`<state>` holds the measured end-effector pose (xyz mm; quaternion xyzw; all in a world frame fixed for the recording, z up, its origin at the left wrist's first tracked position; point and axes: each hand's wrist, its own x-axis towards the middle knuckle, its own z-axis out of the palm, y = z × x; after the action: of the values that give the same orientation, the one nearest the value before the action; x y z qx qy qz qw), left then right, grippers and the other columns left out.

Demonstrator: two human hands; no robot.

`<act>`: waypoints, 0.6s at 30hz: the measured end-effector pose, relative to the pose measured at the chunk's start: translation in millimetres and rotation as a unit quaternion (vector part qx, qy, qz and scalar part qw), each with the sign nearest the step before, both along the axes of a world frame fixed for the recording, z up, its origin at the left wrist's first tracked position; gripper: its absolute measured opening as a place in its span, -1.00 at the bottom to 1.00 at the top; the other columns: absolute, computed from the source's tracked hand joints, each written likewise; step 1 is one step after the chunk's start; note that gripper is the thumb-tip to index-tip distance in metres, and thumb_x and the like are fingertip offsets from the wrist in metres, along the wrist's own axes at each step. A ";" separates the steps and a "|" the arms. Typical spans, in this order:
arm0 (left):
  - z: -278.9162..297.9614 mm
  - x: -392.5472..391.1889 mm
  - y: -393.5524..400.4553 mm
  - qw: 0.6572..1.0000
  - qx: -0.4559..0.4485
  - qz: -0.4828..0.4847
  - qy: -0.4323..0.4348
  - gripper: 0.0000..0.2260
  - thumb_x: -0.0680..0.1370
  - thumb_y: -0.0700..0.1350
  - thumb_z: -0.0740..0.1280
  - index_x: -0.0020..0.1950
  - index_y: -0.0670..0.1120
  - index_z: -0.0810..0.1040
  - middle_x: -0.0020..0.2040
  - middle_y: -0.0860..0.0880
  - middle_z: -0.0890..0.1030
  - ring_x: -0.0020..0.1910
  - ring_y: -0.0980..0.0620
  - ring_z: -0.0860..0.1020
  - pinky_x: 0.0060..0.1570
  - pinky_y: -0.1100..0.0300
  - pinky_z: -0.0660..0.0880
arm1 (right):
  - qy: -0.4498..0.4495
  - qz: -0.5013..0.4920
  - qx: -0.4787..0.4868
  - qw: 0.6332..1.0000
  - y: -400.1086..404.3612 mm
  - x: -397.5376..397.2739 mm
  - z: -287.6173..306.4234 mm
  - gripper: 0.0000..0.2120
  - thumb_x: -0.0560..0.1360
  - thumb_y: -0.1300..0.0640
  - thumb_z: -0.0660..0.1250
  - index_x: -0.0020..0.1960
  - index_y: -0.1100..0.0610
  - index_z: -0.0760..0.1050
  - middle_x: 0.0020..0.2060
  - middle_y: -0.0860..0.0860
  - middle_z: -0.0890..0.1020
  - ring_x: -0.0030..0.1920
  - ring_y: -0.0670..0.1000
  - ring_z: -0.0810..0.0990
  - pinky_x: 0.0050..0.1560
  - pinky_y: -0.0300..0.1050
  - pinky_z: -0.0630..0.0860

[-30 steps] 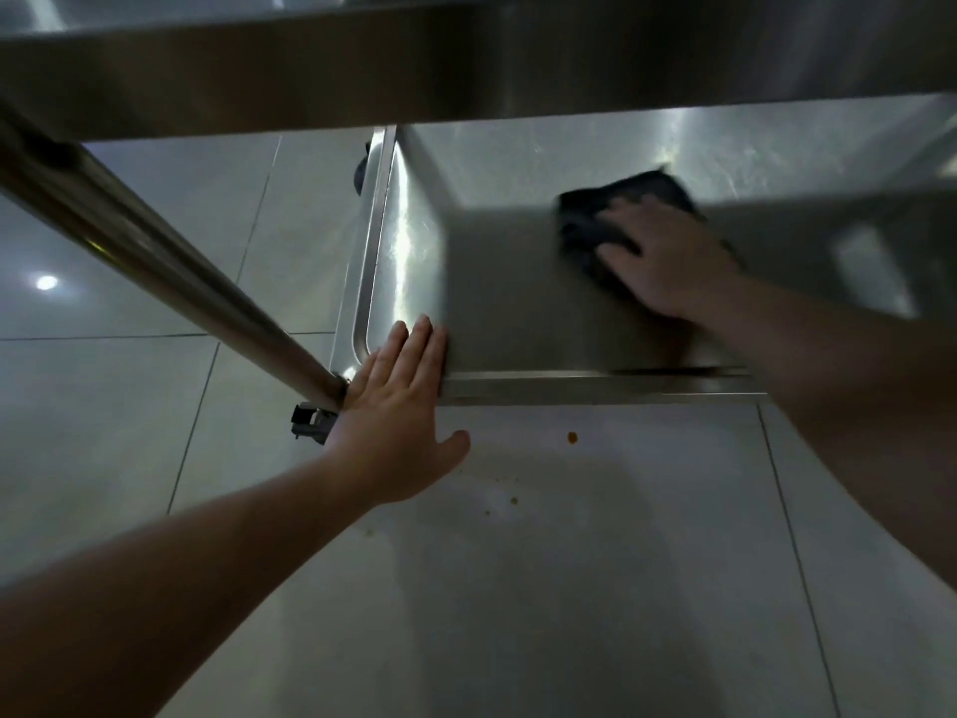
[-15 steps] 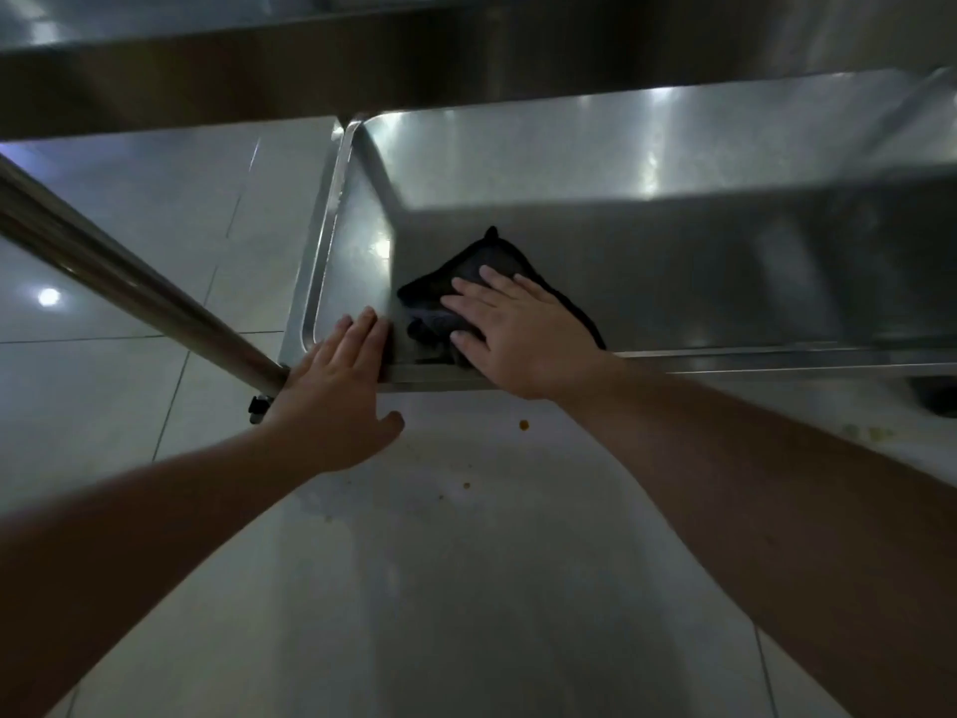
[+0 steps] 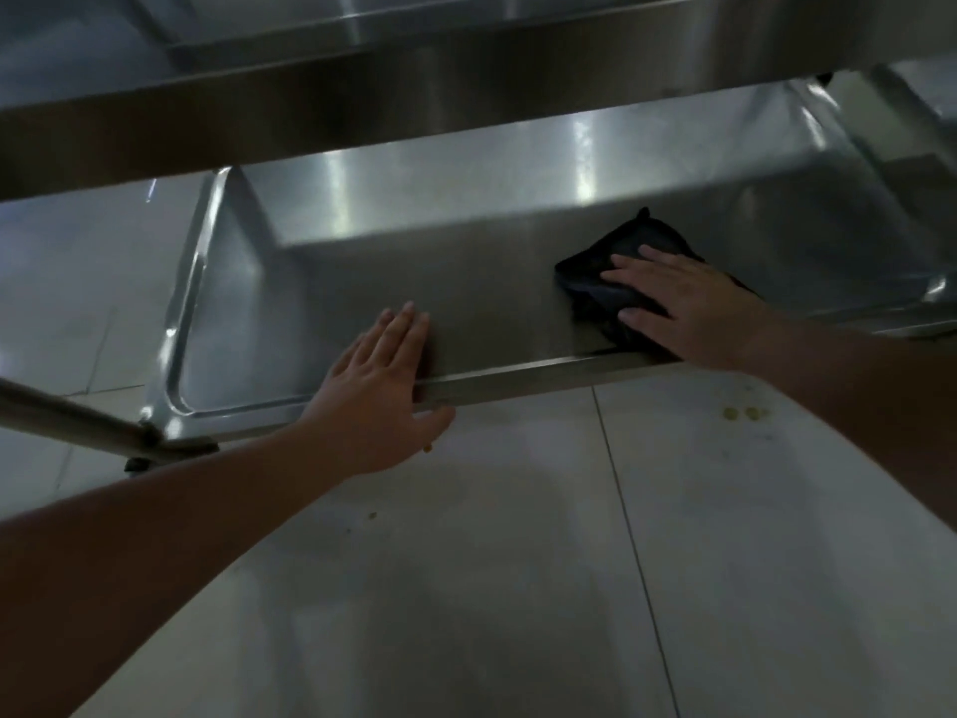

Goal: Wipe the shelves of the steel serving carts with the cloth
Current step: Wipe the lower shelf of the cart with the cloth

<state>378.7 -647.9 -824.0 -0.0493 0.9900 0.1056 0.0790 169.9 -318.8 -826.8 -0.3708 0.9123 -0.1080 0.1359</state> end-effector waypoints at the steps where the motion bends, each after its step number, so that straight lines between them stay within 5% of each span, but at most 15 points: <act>1: 0.2 -6.5 9.4 1.000 0.002 -0.007 0.003 -0.10 0.57 0.43 0.18 0.74 0.06 -0.15 0.73 0.11 -0.20 0.68 0.12 -0.24 0.53 0.21 -0.29 | -0.001 -0.017 0.004 1.000 16.3 -8.6 -0.4 -0.34 0.56 -0.37 -0.02 0.61 -0.17 0.21 0.62 -0.22 0.20 0.63 -0.15 0.02 0.60 -0.10 -0.01; 4: -1.8 -25.0 35.2 1.000 0.013 -0.010 0.010 -0.23 0.64 0.39 0.00 0.74 0.06 -0.13 0.73 0.10 -0.17 0.68 0.13 -0.23 0.54 0.23 -0.32 | -0.004 -0.068 0.020 0.998 61.3 -33.9 -0.5 -0.30 0.53 -0.41 -0.04 0.61 -0.19 0.18 0.62 -0.24 0.17 0.63 -0.15 0.01 0.62 0.02 0.05; 8: -8.2 -43.0 57.4 1.000 0.007 0.024 0.008 -0.32 0.68 0.31 -0.07 0.74 0.05 -0.09 0.74 0.07 -0.14 0.69 0.08 -0.22 0.64 0.02 -0.24 | 0.007 -0.162 0.018 0.987 113.8 -58.5 -3.0 -0.30 0.55 -0.38 -0.02 0.62 -0.14 0.19 0.62 -0.19 0.19 0.63 -0.08 0.06 0.58 -0.06 -0.01; 11: -14.2 -47.4 64.3 0.999 -0.002 0.051 -0.011 -0.34 0.69 0.30 -0.11 0.74 0.07 -0.13 0.73 0.09 -0.17 0.69 0.09 -0.24 0.65 -0.06 -0.22 | 0.030 -0.245 0.016 0.969 141.4 -75.4 -5.1 -0.28 0.54 -0.37 -0.01 0.61 -0.07 0.22 0.63 -0.08 0.21 0.63 0.10 0.13 0.60 0.12 0.08; 18: -22.1 -43.3 66.0 0.998 -0.030 0.057 0.006 -0.31 0.64 0.35 -0.20 0.74 0.10 -0.13 0.73 0.12 -0.17 0.68 0.13 -0.24 0.66 -0.05 -0.19 | 0.034 -0.394 0.049 0.917 109.7 -121.2 -10.0 -0.28 0.56 -0.30 -0.08 0.64 -0.01 0.14 0.66 -0.01 0.11 0.64 0.24 0.01 0.58 0.30 0.01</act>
<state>335.4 -581.9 -846.1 -0.1071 0.9889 0.0803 0.0651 48.8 -209.1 -836.8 0.0222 0.9928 -0.0951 0.0697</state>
